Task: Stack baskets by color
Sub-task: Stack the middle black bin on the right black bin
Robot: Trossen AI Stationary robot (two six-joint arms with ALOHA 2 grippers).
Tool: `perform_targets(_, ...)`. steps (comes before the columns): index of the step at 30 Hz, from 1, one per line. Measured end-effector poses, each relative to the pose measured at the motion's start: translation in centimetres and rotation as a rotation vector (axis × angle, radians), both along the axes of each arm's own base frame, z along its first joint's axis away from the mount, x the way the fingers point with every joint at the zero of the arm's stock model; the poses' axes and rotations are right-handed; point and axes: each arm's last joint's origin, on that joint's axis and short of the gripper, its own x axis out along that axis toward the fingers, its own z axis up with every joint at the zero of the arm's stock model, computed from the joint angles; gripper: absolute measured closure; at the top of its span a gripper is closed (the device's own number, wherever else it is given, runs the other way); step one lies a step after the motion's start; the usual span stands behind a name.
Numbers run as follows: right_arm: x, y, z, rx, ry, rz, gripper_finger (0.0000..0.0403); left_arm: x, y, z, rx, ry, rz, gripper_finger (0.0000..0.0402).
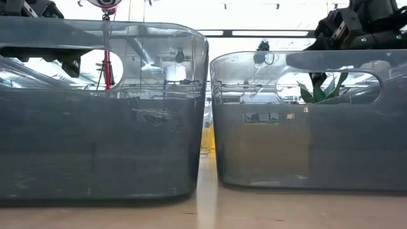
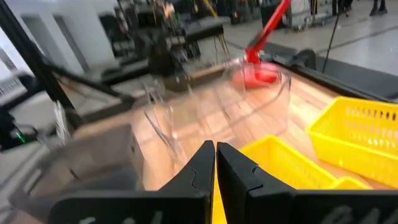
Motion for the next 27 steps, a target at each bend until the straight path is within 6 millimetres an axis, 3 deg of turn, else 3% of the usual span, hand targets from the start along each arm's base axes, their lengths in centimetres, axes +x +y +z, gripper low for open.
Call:
perform_targets(12, 2.7, 2.3, -0.3, -0.029, 0.156, 0.021, 0.038, 0.0, 0.0, 0.0, 0.0, 0.0, 0.0, 0.0369)
perform_targets(21, 6.3, 5.3, 0.4, -0.119, 0.231, 0.037, 0.038, 0.0, 0.0, 0.0, 0.0, 0.0, 0.0, 0.0368)
perform_targets(27, 9.7, 7.1, 1.0, -0.159, 0.269, 0.088, 0.038, 0.0, 0.0, 0.0, 0.0, -0.001, 0.0, 0.0369)
